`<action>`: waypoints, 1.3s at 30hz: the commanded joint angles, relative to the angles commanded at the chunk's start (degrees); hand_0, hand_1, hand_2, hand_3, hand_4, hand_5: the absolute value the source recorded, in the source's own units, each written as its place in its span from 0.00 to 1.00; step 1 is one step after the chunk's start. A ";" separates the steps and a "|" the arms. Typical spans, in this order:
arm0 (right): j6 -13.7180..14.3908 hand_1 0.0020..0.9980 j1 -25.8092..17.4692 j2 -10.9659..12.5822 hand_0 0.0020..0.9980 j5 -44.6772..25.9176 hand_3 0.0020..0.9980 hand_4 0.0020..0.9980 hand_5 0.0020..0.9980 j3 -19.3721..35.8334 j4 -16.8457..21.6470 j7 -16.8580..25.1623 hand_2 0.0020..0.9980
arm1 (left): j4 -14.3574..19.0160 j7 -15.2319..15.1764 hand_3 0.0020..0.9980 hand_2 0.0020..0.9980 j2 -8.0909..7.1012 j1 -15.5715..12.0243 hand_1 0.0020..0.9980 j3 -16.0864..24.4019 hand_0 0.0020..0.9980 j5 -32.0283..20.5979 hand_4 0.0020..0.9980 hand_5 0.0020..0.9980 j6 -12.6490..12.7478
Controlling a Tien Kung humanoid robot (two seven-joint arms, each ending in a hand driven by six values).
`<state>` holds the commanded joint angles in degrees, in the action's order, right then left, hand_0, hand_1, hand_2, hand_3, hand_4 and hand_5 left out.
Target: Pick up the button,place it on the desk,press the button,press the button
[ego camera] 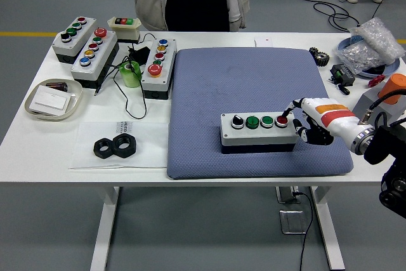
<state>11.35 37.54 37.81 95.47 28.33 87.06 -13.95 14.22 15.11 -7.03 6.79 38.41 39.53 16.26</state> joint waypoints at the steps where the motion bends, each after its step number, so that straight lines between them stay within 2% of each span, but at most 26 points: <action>1: -0.02 0.00 0.01 -0.01 0.06 0.01 0.66 0.38 0.00 -0.07 0.00 -0.01 0.06 | 0.00 -0.01 0.78 0.74 0.00 0.02 0.65 -0.01 0.68 -0.02 0.67 1.00 0.00; 17: -0.47 0.00 0.68 -0.22 0.06 0.07 0.66 0.38 0.00 -1.83 -0.17 -0.63 0.06 | -0.01 -0.13 0.78 0.74 -0.02 0.34 0.65 -0.26 0.68 -0.55 0.68 1.00 0.04; 22: 1.16 0.00 0.01 0.02 0.06 0.73 0.66 0.38 0.00 1.30 1.83 -0.50 0.06 | -0.03 -0.18 0.78 0.74 -0.07 0.38 0.65 -0.28 0.68 -0.60 0.68 1.00 0.02; 26: 2.12 0.00 0.36 -0.06 0.06 1.88 0.66 0.38 0.00 1.18 2.97 -0.40 0.06 | -0.03 -0.15 0.78 0.74 -0.10 0.46 0.65 -0.22 0.68 -0.50 0.68 1.00 -0.01; 39: 1.99 0.00 1.01 -3.08 0.06 1.90 0.66 0.38 0.00 -1.88 1.30 -0.68 0.06 | 0.01 -0.19 0.78 0.74 -0.06 0.57 0.65 -0.46 0.68 -0.86 0.68 1.00 0.08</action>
<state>13.34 38.55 34.73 97.38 26.45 88.36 -14.63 14.23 14.91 -7.09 7.36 37.95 38.66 16.34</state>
